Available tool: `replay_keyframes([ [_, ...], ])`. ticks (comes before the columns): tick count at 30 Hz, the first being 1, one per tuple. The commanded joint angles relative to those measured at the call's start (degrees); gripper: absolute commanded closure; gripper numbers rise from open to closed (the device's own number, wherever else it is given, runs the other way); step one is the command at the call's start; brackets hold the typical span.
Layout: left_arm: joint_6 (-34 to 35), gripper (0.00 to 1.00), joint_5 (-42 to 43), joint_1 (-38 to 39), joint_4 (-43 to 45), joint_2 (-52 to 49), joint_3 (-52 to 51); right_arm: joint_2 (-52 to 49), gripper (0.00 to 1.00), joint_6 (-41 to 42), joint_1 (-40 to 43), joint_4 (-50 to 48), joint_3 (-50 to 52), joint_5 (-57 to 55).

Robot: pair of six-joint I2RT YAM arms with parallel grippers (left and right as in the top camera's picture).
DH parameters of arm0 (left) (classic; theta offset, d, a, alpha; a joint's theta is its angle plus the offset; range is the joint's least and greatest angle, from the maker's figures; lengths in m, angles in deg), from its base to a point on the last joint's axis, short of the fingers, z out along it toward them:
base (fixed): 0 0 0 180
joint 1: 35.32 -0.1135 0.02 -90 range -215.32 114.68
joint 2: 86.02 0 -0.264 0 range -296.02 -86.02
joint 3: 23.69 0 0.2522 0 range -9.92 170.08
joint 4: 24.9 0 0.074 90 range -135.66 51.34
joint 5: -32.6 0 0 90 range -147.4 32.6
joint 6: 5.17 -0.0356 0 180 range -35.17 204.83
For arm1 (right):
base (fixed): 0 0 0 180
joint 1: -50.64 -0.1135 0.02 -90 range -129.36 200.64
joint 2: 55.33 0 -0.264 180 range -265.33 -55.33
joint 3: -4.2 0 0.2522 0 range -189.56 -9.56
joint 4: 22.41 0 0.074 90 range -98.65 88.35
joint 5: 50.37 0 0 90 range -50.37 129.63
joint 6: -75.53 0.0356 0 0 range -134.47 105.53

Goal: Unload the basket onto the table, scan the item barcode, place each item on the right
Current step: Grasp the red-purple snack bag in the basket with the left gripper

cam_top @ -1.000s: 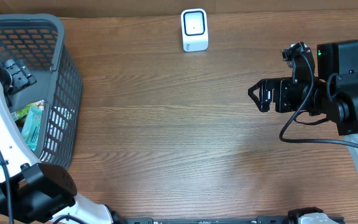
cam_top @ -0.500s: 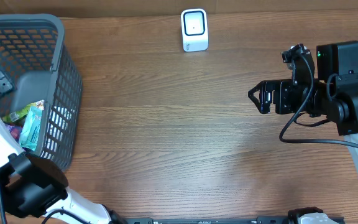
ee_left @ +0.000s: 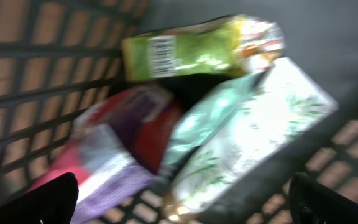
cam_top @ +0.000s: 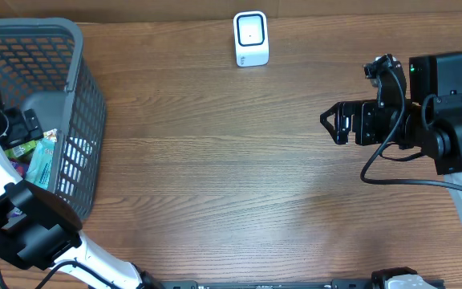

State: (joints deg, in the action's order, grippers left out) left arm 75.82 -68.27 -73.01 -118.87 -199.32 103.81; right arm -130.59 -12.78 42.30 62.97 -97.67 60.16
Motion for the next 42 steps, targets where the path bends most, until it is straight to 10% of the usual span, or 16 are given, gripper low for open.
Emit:
replay_keyframes([
  [1, 1.20, 0.00, -11.58, -2.21, -0.09, -0.39, 0.74, 0.76, 0.00, -0.24, -0.28, 0.00, -1.53, -0.28],
  [21, -2.36, 0.07, -3.52, -6.19, -1.31, -9.60, 0.74, 0.44, 0.00, -0.24, -0.28, 0.07, -1.51, -0.28],
  [25, -2.12, 0.34, 0.39, -5.44, -0.52, -10.27, 0.74, 0.44, 0.00, -0.24, -0.28, -0.09, -1.51, -0.28],
  [30, -0.70, 0.96, 9.07, -2.58, 1.79, -10.25, 1.44, 0.44, 0.00, -0.24, -0.28, -1.07, -1.51, -0.28],
  [42, 4.61, 0.96, 10.29, 7.43, -5.44, -9.86, 25.00, 0.44, 0.00, -0.22, -0.28, -1.05, -1.51, -0.28],
])
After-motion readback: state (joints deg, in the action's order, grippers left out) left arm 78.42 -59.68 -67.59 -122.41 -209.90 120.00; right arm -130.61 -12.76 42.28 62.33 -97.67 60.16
